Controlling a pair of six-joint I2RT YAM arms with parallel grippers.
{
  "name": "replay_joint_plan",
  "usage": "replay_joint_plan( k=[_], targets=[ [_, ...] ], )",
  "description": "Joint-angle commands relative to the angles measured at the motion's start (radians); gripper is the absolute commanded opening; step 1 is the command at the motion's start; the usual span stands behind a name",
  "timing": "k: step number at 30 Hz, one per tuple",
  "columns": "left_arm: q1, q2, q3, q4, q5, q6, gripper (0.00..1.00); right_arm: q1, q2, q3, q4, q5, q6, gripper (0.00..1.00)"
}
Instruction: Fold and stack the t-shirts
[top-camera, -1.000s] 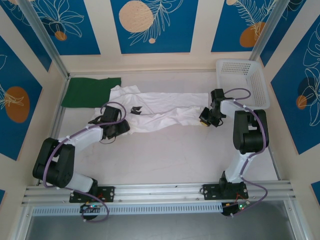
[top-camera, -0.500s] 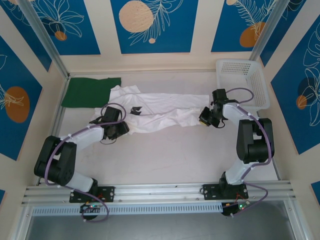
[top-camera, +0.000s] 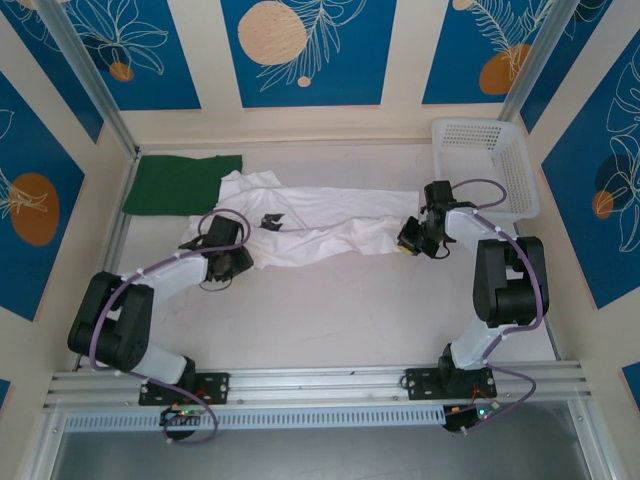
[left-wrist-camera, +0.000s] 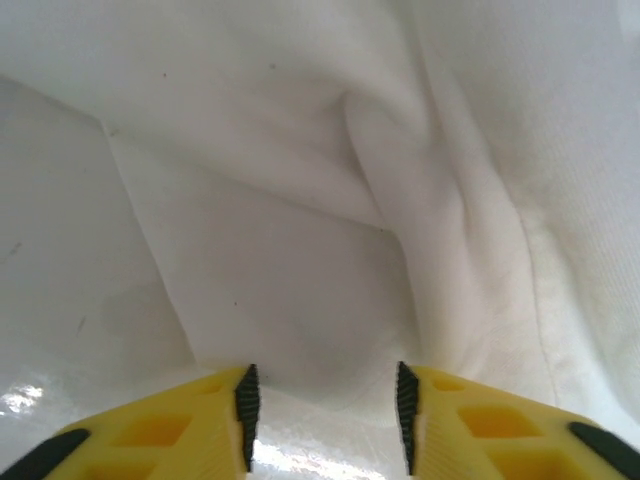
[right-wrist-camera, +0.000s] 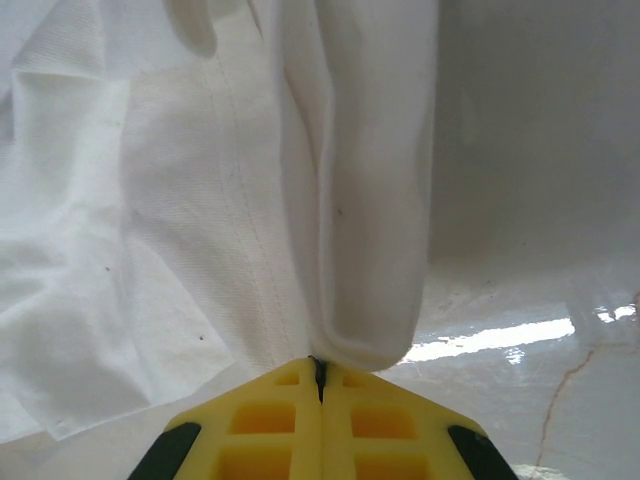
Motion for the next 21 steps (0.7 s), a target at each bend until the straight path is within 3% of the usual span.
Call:
replay_joint_plan(
  k=[1, 3, 9, 15, 21],
  targets=[
    [0.008, 0.027, 0.004, 0.010, -0.020, 0.000, 0.35, -0.001, -0.037, -0.006, 0.000, -0.042, -0.003, 0.00],
    [0.009, 0.036, 0.006, 0.010, -0.018, -0.003, 0.32, -0.004, -0.040, -0.009, 0.000, -0.048, -0.003, 0.00],
    [0.009, 0.077, 0.026, 0.001, -0.012, -0.005, 0.35, -0.018, -0.060, -0.025, 0.009, -0.051, 0.005, 0.00],
    [0.012, 0.086, 0.028, 0.005, -0.001, -0.003, 0.23, -0.025, -0.057, -0.041, 0.016, -0.054, 0.009, 0.09],
    [0.012, 0.066, 0.011, 0.016, 0.000, 0.002, 0.23, -0.031, -0.054, -0.051, 0.015, -0.048, 0.014, 0.19]
  ],
)
